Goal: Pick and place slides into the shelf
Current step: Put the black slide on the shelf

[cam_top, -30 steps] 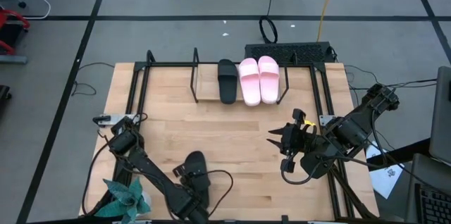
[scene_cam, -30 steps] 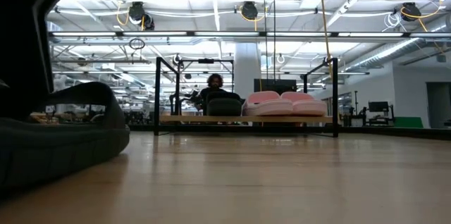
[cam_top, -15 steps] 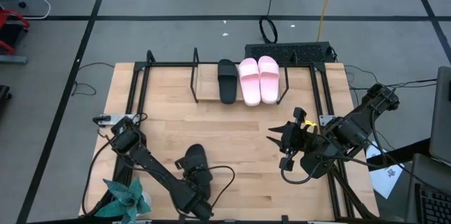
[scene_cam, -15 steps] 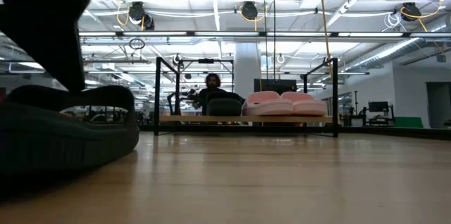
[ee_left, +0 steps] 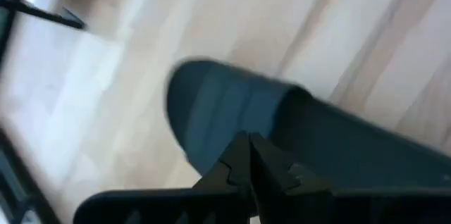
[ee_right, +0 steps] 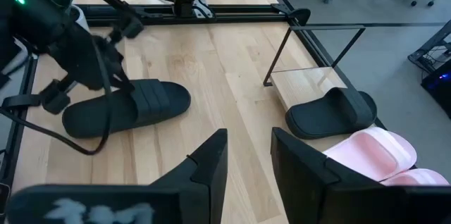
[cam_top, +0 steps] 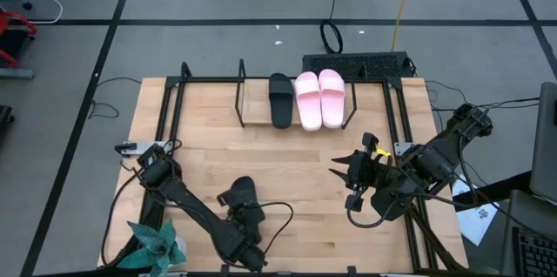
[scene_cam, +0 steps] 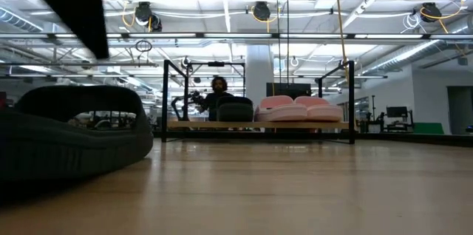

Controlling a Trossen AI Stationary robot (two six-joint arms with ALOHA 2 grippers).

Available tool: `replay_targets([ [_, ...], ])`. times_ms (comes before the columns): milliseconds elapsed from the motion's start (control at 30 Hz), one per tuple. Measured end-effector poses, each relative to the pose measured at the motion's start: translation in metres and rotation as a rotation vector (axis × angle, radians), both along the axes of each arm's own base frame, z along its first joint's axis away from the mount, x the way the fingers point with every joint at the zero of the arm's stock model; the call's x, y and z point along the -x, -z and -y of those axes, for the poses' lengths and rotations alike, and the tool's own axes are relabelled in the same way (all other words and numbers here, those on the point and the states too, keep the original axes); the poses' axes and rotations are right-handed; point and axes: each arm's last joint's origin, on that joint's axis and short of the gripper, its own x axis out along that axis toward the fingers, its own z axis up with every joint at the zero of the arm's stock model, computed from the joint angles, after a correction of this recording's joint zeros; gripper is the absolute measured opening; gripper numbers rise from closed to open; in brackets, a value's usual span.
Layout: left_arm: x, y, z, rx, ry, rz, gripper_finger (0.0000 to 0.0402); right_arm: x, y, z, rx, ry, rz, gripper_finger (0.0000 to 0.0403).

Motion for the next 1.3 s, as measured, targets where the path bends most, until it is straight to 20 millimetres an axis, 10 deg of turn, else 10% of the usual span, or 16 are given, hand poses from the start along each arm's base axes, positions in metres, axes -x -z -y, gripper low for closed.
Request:
replay_targets([
  [200, -0.006, -0.026, 0.002, -0.006, 0.059, 0.081, 0.0, 0.0, 0.0, 0.0, 0.012, 0.014, 0.011, 0.0098],
  [867, 0.004, -0.024, 0.017, 0.143, -0.055, 0.055, 0.0021, 0.0, 0.0, 0.0, -0.013, 0.03, 0.021, 0.0098],
  [1300, -0.003, -0.022, 0.014, 0.222, -0.054, 0.018, 0.0142, 0.0, 0.0, 0.0, -0.024, 0.037, 0.026, 0.0098],
])
